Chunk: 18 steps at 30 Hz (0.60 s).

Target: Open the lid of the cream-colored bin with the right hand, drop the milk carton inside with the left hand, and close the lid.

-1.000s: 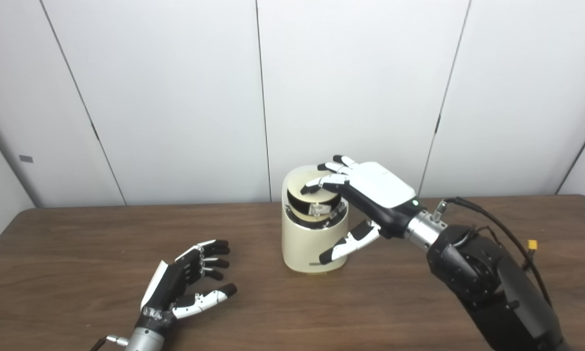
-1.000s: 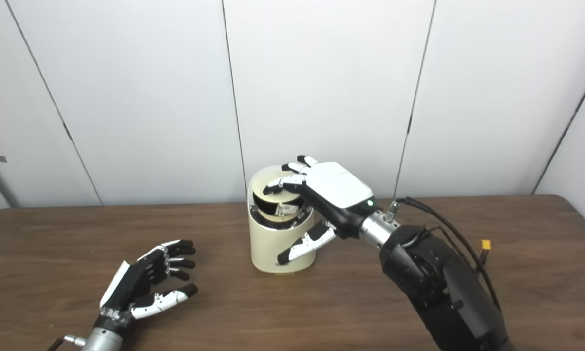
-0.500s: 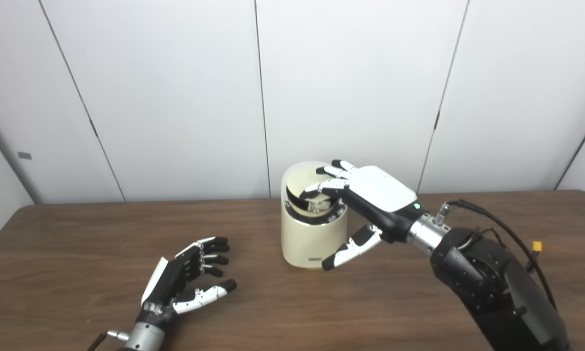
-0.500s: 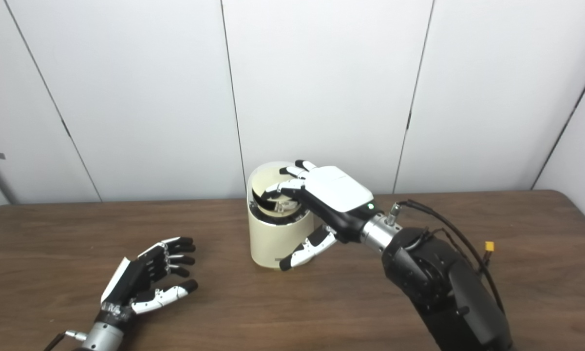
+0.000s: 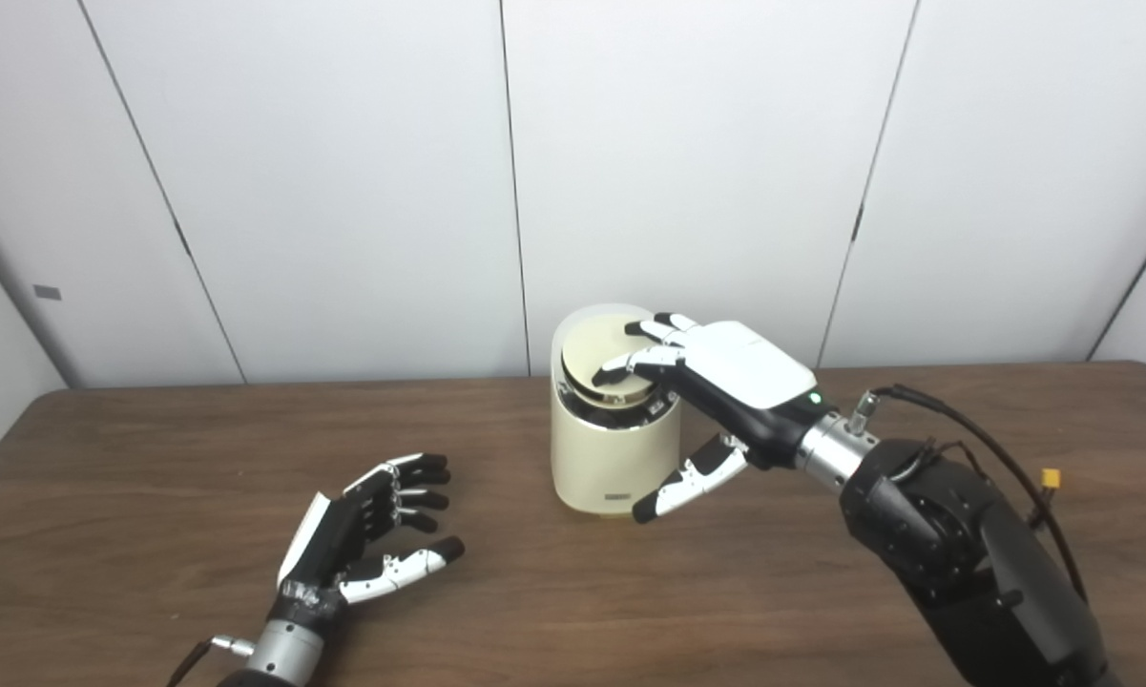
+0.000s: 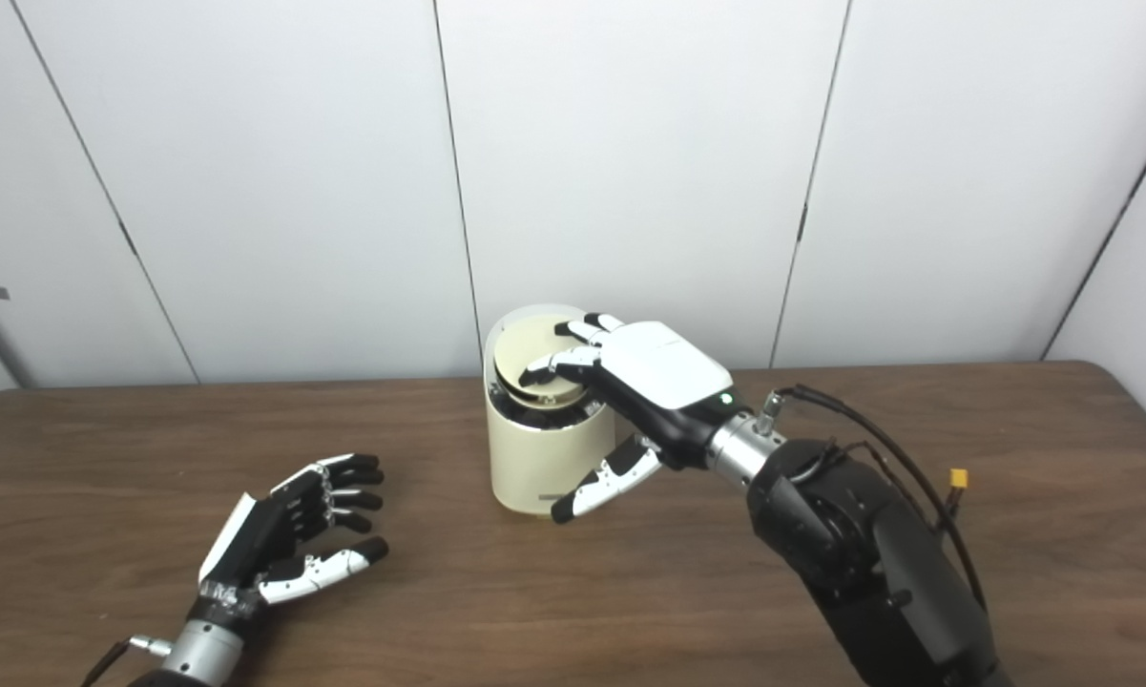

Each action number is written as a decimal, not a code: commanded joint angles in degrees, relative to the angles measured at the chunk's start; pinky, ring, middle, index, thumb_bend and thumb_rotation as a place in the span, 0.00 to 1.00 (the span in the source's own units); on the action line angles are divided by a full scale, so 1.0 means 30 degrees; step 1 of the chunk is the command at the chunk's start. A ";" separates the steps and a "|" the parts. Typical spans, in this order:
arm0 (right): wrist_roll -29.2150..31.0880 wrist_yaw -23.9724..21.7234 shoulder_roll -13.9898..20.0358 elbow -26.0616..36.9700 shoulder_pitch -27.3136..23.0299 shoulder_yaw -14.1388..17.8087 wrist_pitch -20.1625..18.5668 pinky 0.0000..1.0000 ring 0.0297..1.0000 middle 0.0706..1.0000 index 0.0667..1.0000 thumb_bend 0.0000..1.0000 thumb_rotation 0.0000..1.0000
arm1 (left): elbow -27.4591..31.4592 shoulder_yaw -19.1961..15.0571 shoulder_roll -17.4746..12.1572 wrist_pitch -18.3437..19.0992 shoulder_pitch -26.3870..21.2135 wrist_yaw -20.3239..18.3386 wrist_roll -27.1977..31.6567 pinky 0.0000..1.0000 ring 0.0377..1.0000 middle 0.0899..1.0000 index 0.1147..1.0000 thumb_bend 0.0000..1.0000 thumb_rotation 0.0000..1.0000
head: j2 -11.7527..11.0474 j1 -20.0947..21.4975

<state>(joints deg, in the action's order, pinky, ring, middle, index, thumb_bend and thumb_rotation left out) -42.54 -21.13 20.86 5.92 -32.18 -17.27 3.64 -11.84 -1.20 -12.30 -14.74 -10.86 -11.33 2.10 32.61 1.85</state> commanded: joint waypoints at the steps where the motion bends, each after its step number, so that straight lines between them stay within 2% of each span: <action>1: -0.0196 0.0816 0.0190 -0.0093 -0.0814 0.0427 0.0197 0.98 0.93 0.76 0.76 0.86 0.47 | 0.0070 -0.0038 -0.0015 -0.0263 0.0290 0.0151 0.0040 0.60 0.68 0.74 0.76 0.75 0.18 | 0.0002 0.0017; 8: -0.0148 0.1506 0.0340 -0.0893 -0.0919 0.0461 0.0761 0.99 0.92 0.74 0.75 0.87 0.46 | 0.0167 -0.0007 0.0010 -0.0168 0.0358 0.0151 0.0009 0.61 0.68 0.74 0.77 0.74 0.17 | 0.0086 0.0002; 16: -0.0626 0.0447 0.0543 -0.0212 -0.0797 0.0040 0.0246 1.00 0.95 0.76 0.77 0.86 0.44 | 0.0291 0.0006 0.0068 -0.0156 0.0432 0.0249 -0.0138 0.61 0.68 0.74 0.76 0.74 0.16 | 0.0244 -0.0057; 18: -0.0945 0.0282 0.0740 -0.0086 -0.0772 -0.0263 0.0596 0.98 0.94 0.76 0.77 0.87 0.44 | 0.0268 0.0021 0.0045 -0.0259 0.0444 0.0238 -0.0181 0.61 0.68 0.74 0.77 0.74 0.17 | 0.0270 -0.0132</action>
<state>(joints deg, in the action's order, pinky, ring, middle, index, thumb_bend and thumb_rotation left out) -44.34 -19.57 21.48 4.34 -32.62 -17.87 5.02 -11.46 -1.18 -12.28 -14.68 -10.50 -11.31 1.85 33.40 1.41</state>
